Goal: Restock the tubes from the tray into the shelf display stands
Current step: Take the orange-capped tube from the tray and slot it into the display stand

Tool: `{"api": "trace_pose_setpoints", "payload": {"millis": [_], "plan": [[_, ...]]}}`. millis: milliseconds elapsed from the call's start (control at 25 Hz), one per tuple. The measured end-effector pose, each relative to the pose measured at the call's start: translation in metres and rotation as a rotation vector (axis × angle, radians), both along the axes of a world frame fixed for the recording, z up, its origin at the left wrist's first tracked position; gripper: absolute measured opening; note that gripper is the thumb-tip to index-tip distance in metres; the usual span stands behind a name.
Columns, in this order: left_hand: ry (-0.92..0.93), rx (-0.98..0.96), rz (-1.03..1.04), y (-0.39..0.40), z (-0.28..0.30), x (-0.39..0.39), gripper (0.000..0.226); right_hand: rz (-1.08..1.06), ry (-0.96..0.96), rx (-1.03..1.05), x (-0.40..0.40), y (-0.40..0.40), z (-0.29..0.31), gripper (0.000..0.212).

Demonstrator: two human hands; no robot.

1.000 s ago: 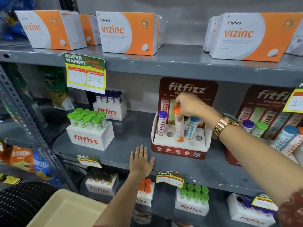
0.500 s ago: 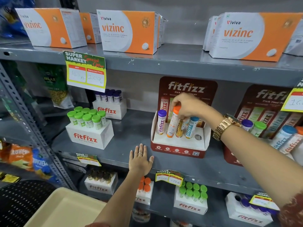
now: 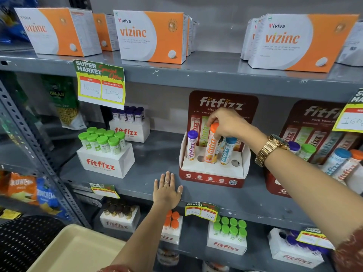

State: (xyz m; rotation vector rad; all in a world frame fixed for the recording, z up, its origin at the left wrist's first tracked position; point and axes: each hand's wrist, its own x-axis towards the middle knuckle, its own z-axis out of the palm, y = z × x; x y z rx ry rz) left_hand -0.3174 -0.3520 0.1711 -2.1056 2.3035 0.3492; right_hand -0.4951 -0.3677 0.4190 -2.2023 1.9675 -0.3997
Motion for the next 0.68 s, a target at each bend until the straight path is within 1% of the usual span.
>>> {"api": "trace_pose_setpoints", "payload": {"millis": [240, 440, 520, 680], "plan": [[-0.009, 0.000, 0.004, -0.001, -0.003, 0.000, 0.065, -0.010, 0.021, 0.035, -0.008, 0.003, 0.001, 0.035], [-0.010, 0.019, 0.016, 0.003, 0.003, -0.004, 0.065, -0.025, 0.032, 0.041, -0.013, 0.012, 0.004, 0.024], [-0.012, 0.018, 0.018, 0.007, 0.003, -0.010, 0.065, -0.071, 0.054, 0.059, -0.021, 0.014, 0.007, 0.026], [-0.010, 0.028, 0.035, 0.013, 0.003, -0.022, 0.067, -0.202, 0.182, 0.031, -0.040, 0.015, 0.007, 0.031]]}}
